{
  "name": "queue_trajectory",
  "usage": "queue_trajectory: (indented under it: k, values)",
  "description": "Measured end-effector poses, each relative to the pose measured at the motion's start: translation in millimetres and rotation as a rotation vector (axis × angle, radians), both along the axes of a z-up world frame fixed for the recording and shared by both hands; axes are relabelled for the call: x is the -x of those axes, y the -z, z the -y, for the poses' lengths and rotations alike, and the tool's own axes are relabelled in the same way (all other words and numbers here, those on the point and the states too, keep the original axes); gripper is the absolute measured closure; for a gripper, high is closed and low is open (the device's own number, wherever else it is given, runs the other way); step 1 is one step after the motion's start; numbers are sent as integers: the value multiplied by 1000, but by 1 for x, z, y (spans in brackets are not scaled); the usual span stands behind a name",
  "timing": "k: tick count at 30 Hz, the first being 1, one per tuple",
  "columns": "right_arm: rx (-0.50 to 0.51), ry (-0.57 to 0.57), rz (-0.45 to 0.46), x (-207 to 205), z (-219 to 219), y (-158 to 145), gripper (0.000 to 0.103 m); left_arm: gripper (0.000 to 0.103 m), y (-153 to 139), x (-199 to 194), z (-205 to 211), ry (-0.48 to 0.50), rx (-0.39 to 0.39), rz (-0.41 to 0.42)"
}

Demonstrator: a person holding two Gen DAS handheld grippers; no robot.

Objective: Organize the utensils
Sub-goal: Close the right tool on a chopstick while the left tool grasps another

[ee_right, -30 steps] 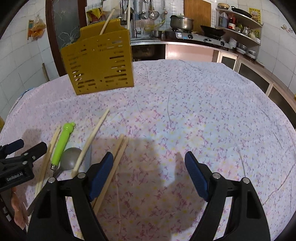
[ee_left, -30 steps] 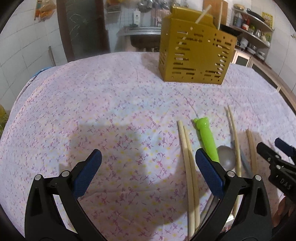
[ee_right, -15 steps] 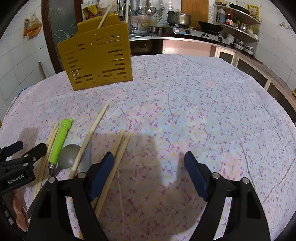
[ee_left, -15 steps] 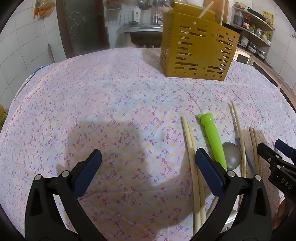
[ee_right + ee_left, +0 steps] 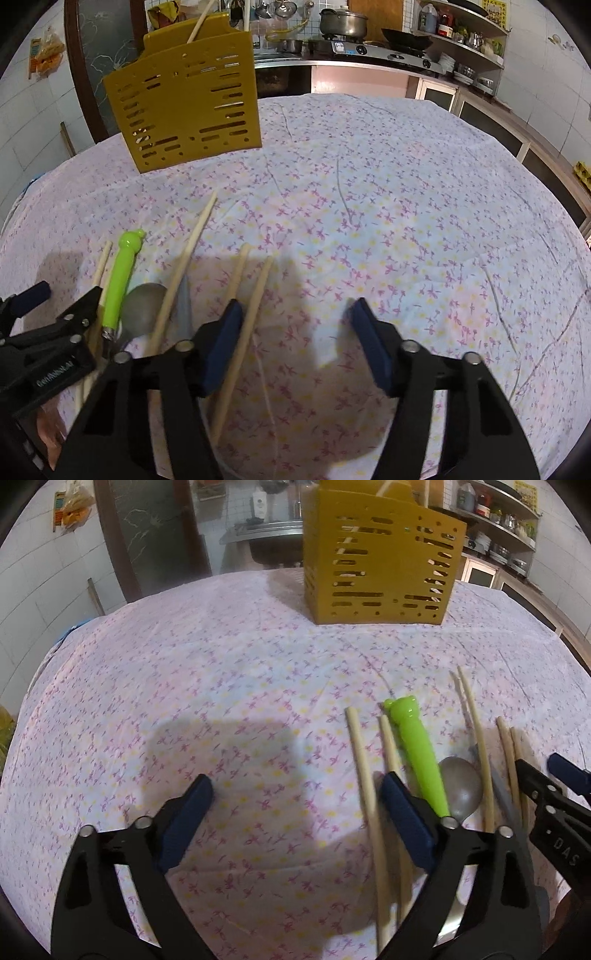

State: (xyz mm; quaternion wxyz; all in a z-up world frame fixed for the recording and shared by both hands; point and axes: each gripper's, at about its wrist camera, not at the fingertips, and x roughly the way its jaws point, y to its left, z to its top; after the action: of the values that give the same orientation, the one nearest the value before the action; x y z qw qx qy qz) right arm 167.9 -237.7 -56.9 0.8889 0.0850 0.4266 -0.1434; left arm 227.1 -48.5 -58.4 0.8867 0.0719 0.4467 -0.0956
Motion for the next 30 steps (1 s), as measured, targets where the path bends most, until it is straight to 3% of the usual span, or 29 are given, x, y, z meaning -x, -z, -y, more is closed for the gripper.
queue_trajectory:
  k: [3, 5, 7, 11, 19, 26, 30]
  values:
    - [-20, -8, 1, -3, -4, -2, 66, 39, -2, 1, 5, 23, 11, -4]
    - [-32, -9, 0, -6, -4, -3, 72, 53, -5, -1, 9, 29, 12, -17]
    - [-46, -10, -1, -9, -4, -3, 78, 76, -7, -5, 12, 37, 19, -39]
    - [-60, -10, -7, -15, -1, -4, 91, 95, -9, -17, 13, 15, 27, -77]
    - [-93, -24, 8, -25, 6, -10, 95, 99, -11, -20, 21, 4, 15, -61]
    - [-102, -12, 108, -12, 20, -32, 95, 99, -46, 1, -3, -33, 79, 70]
    - [-95, -10, 209, 0, 28, -57, 96, 99, -73, 12, -20, -49, 124, 156]
